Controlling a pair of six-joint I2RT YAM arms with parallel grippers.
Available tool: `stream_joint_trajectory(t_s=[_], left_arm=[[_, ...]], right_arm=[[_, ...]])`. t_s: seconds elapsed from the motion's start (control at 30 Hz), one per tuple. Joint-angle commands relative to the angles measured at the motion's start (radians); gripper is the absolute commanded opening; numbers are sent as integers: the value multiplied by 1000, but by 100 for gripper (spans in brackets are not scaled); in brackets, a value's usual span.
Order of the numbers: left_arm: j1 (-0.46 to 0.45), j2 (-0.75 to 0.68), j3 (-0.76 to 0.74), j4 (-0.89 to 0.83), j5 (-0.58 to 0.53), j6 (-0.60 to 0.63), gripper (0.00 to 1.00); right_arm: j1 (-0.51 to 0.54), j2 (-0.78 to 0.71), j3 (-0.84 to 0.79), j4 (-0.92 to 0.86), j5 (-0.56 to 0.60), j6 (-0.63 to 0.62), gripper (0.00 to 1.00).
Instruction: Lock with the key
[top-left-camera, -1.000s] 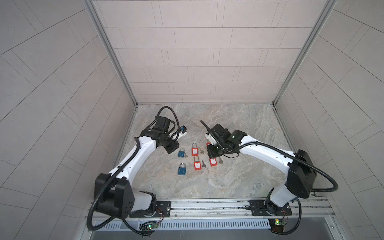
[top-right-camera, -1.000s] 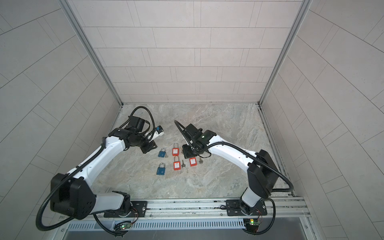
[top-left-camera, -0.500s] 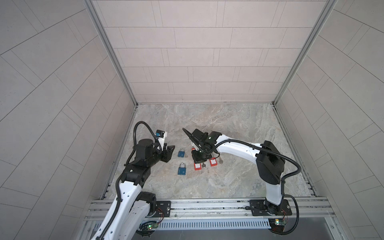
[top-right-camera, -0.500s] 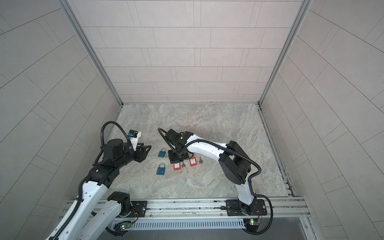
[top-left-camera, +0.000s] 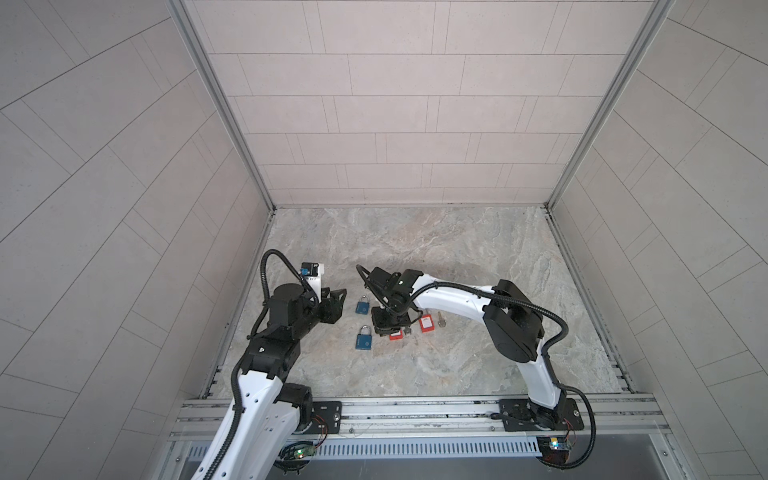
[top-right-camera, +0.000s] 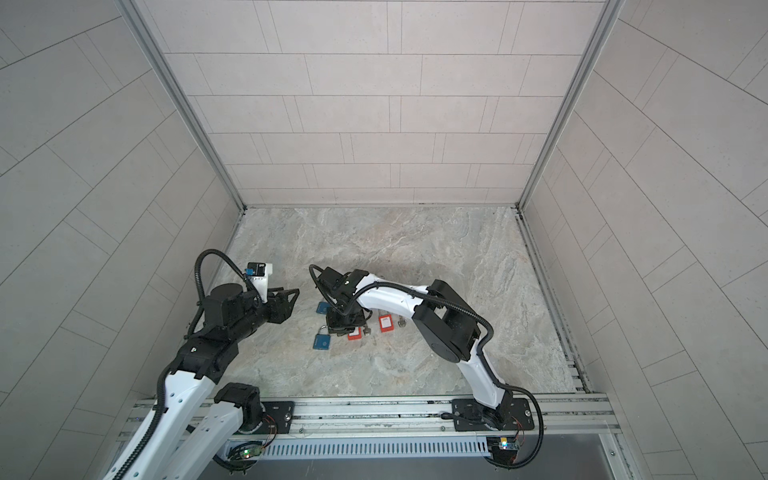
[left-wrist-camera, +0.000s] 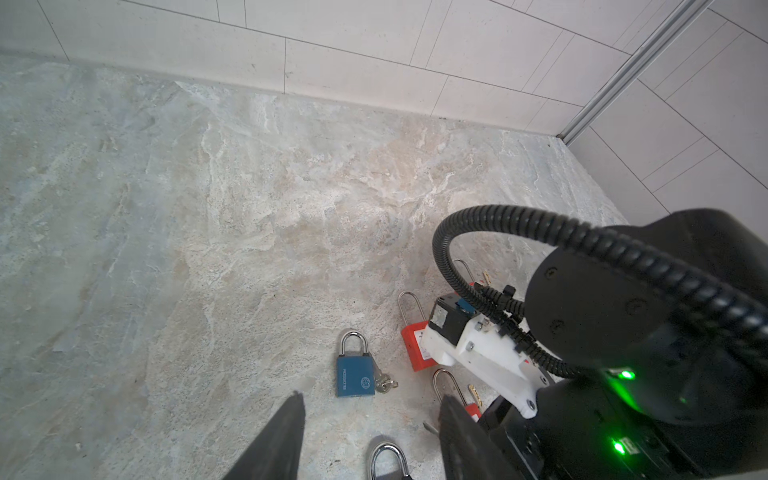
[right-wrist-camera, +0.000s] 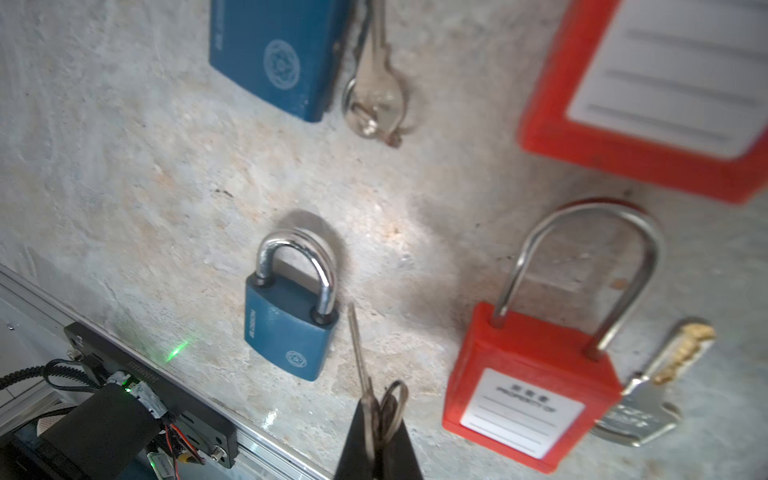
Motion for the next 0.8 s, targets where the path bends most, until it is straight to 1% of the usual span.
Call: stream_joint_trajectory(t_s=[0.0,0.13,0.2,0.33,0.47,0.57,0.67,0.77], left_arm=[[5,-13,-26,32,-13,-38,57],[5,-24,-38,32,-11,-41,57],[5,-28,-43,29,-9,-38,58],[5,-37,-56,15,-9,-31,58],[5,-50,-66,11,-9,-32,58],[5,-57,-57,-5,-6,-29,58],[4,-55,-30,-28,-5,-18,58],[5,-37,-6,-42,15,-16,58]], right_arm=[[7,34,19,-42,-15,37,3],[8,65,34,-53,-37,45,4],[10,77,47,-63,-43,39,7],[10,83,56,-71,-42,38,15],[14,80,74,-73,-45,24,30],[15,55,80,-75,-17,17,39],[16,12,59,-53,8,16,43],[18,-19,41,-31,5,9,45]])
